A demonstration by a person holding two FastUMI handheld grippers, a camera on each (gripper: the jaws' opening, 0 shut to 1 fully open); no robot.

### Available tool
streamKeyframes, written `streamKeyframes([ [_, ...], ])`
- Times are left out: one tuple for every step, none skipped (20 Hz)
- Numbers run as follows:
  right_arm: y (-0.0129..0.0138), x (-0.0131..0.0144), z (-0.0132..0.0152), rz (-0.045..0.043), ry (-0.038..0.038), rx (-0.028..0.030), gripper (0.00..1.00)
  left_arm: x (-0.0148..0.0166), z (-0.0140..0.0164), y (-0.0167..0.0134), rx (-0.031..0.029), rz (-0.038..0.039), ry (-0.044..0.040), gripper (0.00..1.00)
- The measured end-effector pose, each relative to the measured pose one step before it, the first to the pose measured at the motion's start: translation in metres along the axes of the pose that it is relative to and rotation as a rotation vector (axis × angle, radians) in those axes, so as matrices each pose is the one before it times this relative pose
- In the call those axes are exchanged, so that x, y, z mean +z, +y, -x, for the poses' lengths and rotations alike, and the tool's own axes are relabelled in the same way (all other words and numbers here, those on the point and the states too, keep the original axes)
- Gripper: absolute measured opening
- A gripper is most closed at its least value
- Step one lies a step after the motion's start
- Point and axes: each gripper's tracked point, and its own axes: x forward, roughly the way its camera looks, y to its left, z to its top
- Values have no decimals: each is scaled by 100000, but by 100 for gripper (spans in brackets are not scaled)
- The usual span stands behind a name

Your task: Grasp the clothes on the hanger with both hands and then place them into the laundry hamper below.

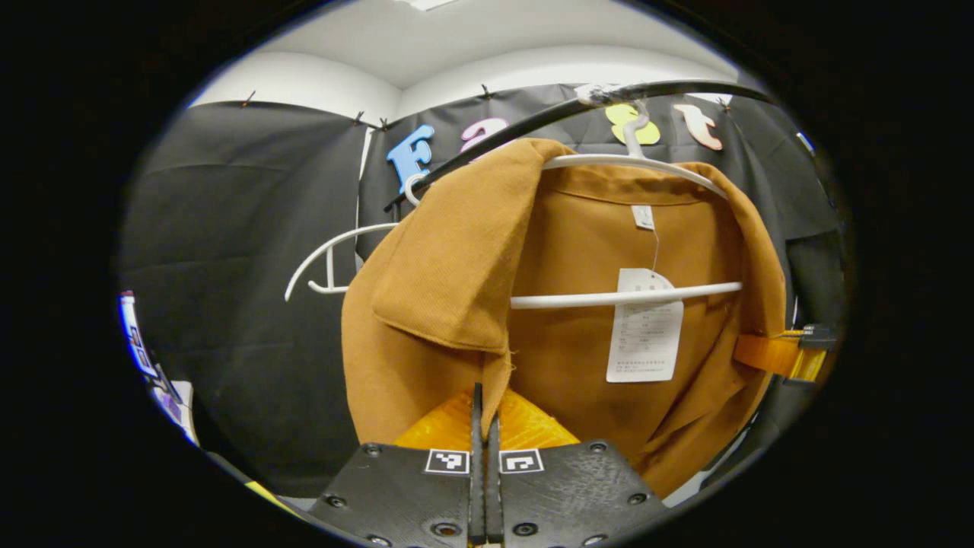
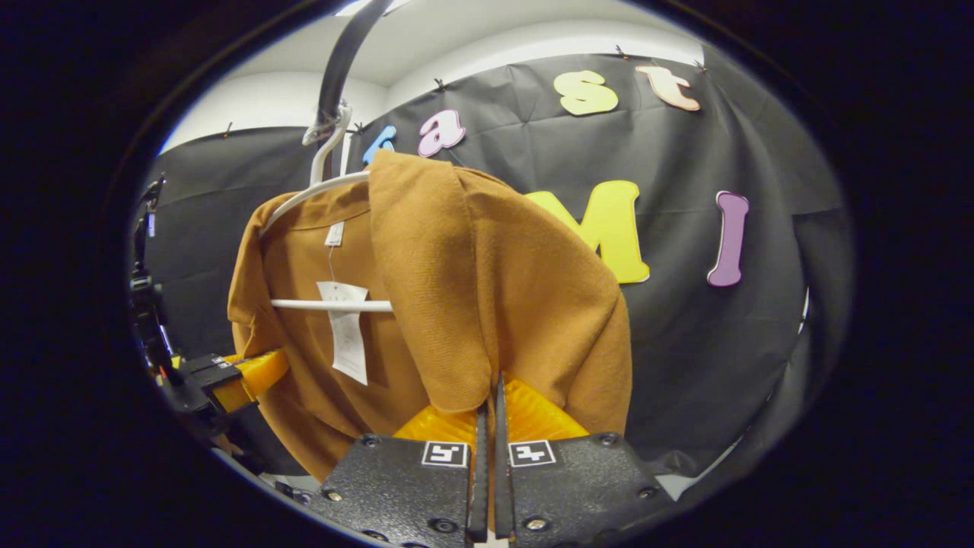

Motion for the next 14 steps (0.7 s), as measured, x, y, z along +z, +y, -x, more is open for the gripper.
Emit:
streamKeyframes([
  [2,-33,10,-384,12,594,7,99,38,161,22,632,366,1],
  [58,74,-59,-368,-13,600,7,-96,31,88,-496,578,128,0],
  [126,50,-179,-628,-220,1029,7,137,10,-122,-681,-103,-104,0],
  [-91,17,42,-463,132,364,7,-3,-40,197,282,-137,61,0],
  [138,-17,94,-775,-137,1252,7,-13,167,213,-256,214,-181,4],
  [23,-12,108,-835,105,1057,7,115,153,191,-314,446,-480,0],
  [5,32,87,-1122,7,1731,7,77,234,386,156,658,45,3],
  [-42,-65,-23,-1460,201,1923,7,24,-122,191,-759,1152,-335,0],
  [-4,86,106,-1686,80,2244,7,-108,230,163,-265,1417,601,0],
  [-81,163,54,-2644,72,2176,7,22,165,235,-340,657,-64,4],
  [20,-22,118,-3212,376,2000,6,-17,4,426,177,135,440,0],
  [-171,100,55,-1950,154,1009,6,79,93,208,146,-288,249,0],
  [-110,136,269,-1114,-145,908,5,174,66,391,499,-684,-220,0],
  [174,85,128,-1203,193,1384,5,171,152,346,738,-704,-274,0],
])
